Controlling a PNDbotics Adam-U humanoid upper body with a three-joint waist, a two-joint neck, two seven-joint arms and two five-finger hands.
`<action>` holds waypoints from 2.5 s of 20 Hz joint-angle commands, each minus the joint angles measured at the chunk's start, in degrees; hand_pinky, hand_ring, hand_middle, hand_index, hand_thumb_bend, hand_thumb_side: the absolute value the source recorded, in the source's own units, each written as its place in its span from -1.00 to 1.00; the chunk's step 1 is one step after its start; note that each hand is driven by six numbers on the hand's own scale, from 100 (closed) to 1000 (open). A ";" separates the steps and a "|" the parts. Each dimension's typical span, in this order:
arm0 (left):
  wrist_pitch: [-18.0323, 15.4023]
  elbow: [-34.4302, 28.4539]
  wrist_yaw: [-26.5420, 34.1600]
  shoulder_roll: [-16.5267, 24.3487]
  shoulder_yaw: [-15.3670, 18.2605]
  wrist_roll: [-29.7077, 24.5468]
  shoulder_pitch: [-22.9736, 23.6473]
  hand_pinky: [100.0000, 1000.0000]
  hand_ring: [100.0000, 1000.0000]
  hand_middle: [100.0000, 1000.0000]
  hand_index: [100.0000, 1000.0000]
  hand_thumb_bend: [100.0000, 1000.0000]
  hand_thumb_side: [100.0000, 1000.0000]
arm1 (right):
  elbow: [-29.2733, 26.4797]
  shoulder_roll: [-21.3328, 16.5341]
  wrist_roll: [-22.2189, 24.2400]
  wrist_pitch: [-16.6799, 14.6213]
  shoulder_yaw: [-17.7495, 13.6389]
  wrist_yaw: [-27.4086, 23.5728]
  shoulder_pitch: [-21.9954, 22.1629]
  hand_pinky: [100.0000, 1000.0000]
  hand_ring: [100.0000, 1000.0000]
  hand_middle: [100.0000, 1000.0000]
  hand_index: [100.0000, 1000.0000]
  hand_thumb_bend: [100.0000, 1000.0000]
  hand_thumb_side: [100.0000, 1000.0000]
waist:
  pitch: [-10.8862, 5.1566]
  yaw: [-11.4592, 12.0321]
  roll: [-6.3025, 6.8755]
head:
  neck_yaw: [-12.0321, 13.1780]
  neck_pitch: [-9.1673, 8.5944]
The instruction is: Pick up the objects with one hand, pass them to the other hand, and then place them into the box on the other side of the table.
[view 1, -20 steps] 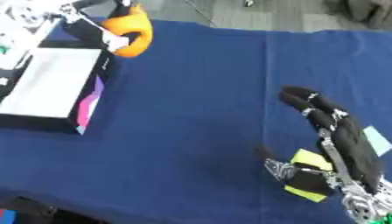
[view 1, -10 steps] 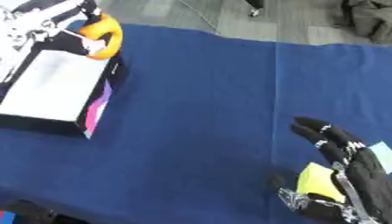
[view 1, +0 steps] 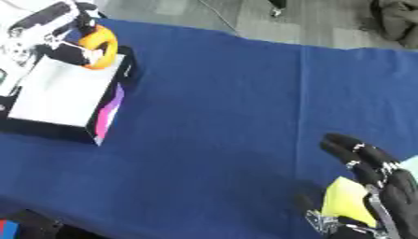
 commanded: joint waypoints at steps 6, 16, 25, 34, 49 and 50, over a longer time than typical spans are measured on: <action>3.63 0.76 -7.23 1.90 1.63 2.66 -1.09 0.63 1.00 0.30 0.60 -0.30 -1.00 | -0.58 -0.59 -0.64 0.21 -0.17 0.22 -0.17 0.24 0.34 0.58 0.69 -0.31 -0.17 | -0.97 0.22 0.23 | 0.06 -0.74; 6.51 0.95 -13.21 1.63 3.16 3.13 -1.98 0.68 1.00 0.38 0.70 -0.19 -0.66 | -0.58 -1.45 -1.14 0.11 -0.70 0.64 0.07 0.27 0.36 0.58 0.69 -0.29 -0.20 | -1.44 0.48 0.68 | -0.88 0.61; 4.80 -8.00 -5.79 0.88 6.57 6.37 -4.32 0.73 1.00 0.15 0.56 -1.00 -0.20 | -0.58 -3.98 -2.31 0.87 -4.47 0.07 0.17 0.32 0.40 0.58 0.69 -0.20 -0.49 | -2.61 0.57 0.97 | -9.38 3.24; -1.41 -20.53 1.93 3.59 3.86 8.63 -0.71 0.84 1.00 0.27 0.65 -1.00 0.08 | -0.58 -8.90 0.34 3.58 -12.81 -6.63 4.35 0.23 0.39 0.64 0.72 -0.29 -0.41 | -3.77 -0.44 0.97 | -13.32 3.96; 8.22 -41.50 15.67 9.14 3.86 8.34 10.60 0.92 1.00 0.23 0.66 -1.00 0.19 | -0.58 -15.55 14.01 -8.45 -25.47 -20.37 18.99 0.23 0.44 0.77 0.80 -0.35 -0.35 | -2.94 -2.07 0.34 | -13.43 3.78; 9.12 -42.23 16.57 9.36 3.90 8.23 10.81 0.92 1.00 0.22 0.66 -1.00 0.19 | -0.58 -15.91 14.91 -8.47 -25.91 -21.28 19.34 0.27 0.46 0.78 0.82 -0.31 -0.36 | -2.91 -2.11 0.30 | -13.63 3.76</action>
